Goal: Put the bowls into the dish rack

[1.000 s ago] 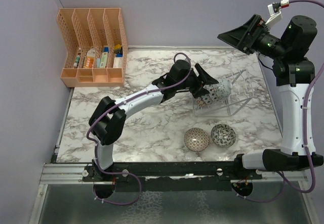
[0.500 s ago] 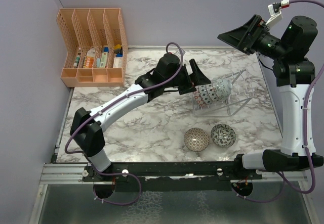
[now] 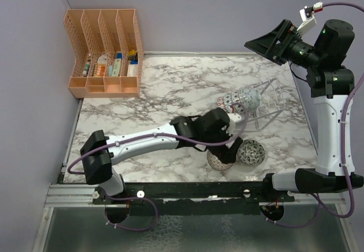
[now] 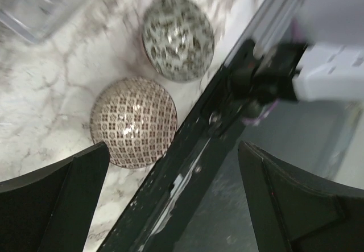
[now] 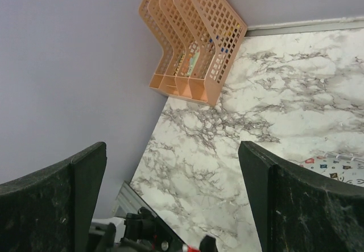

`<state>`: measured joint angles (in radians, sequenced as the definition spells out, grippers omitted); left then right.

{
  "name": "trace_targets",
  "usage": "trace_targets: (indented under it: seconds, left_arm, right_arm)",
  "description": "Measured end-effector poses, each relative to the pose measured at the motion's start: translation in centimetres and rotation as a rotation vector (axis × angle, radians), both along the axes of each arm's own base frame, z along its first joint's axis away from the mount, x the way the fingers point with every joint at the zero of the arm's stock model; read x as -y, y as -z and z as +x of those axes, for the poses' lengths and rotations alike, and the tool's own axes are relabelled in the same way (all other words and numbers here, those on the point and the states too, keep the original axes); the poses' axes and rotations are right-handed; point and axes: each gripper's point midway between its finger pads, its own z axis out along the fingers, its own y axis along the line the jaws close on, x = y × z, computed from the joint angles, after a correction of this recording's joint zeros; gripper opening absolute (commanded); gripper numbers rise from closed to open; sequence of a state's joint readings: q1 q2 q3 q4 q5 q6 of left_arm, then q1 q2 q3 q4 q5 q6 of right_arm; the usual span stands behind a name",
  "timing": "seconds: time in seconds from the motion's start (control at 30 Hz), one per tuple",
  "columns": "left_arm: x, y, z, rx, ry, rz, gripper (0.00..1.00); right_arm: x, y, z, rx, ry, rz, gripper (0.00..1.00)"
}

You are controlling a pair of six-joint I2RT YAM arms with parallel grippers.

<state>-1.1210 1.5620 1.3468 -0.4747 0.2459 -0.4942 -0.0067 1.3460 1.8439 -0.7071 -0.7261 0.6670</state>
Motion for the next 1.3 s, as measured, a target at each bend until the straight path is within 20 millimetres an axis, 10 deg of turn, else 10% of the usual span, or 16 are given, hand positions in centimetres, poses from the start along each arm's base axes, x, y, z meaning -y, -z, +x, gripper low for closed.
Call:
trace_targets:
  seconds: [0.3,0.63,1.0,1.07,1.3]
  left_arm:
    - [3.9,7.0,-4.2,0.163,0.212,0.204,0.73]
    - [1.6,14.4,-3.3,0.245,0.210,0.383,0.57]
    - [2.2,15.2,-2.1,0.317,0.184,0.375,0.22]
    - [2.1,15.4,-2.1,0.326,0.189,0.375,0.01]
    - [2.2,14.0,-1.3,0.387,0.177,0.360,0.00]
  right_arm:
    - [0.3,1.0,0.1,-0.039,0.024,-0.012,1.00]
    - [0.5,1.8,0.0,-0.063,0.034,-0.026,1.00]
    - [0.6,2.1,-0.1,-0.063,0.033,-0.041,0.99]
    - [0.6,2.1,-0.1,-0.063,0.033,-0.041,0.99]
    - [0.6,2.3,0.2,-0.065,0.032,-0.047,1.00]
